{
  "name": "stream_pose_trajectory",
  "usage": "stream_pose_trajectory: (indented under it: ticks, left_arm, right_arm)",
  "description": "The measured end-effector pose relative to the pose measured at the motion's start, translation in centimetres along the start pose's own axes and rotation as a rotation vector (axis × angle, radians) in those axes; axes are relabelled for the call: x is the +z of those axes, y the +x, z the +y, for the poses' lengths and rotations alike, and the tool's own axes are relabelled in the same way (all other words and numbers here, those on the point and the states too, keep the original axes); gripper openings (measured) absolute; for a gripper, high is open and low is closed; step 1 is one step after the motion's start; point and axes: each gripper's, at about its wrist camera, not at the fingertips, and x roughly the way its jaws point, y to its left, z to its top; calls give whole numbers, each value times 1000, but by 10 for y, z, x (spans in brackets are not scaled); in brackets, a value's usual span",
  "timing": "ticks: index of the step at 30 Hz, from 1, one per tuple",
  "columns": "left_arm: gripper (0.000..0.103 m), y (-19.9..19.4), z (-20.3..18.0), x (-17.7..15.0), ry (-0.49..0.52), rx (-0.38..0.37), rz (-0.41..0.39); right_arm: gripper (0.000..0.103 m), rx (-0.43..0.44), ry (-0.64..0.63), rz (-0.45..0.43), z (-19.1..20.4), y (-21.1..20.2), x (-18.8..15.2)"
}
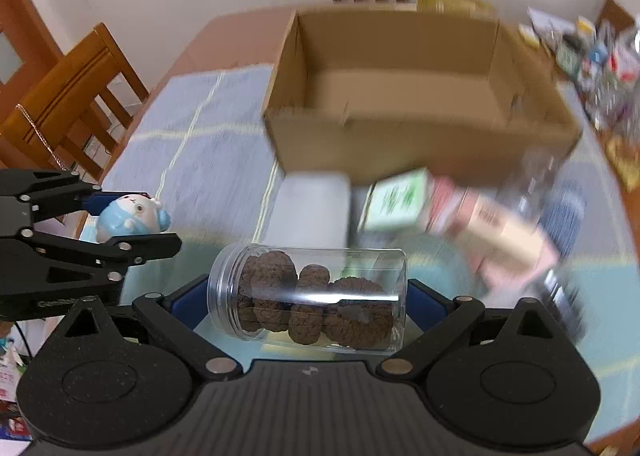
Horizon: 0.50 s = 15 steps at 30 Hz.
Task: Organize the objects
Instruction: 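Carry the toy and cookie jar into the cardboard box and open both tools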
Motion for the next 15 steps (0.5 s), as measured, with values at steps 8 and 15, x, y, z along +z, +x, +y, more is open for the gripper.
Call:
stream_pose_trajectory:
  ticks: [8, 15]
  left_arm:
    - [46, 28, -16, 80, -60, 34, -93]
    - [46, 69, -27, 114, -135, 55, -93]
  right_arm:
    - [101, -24, -69, -96, -57, -7, 67]
    - [101, -19, -118, -109, -99, 10, 110]
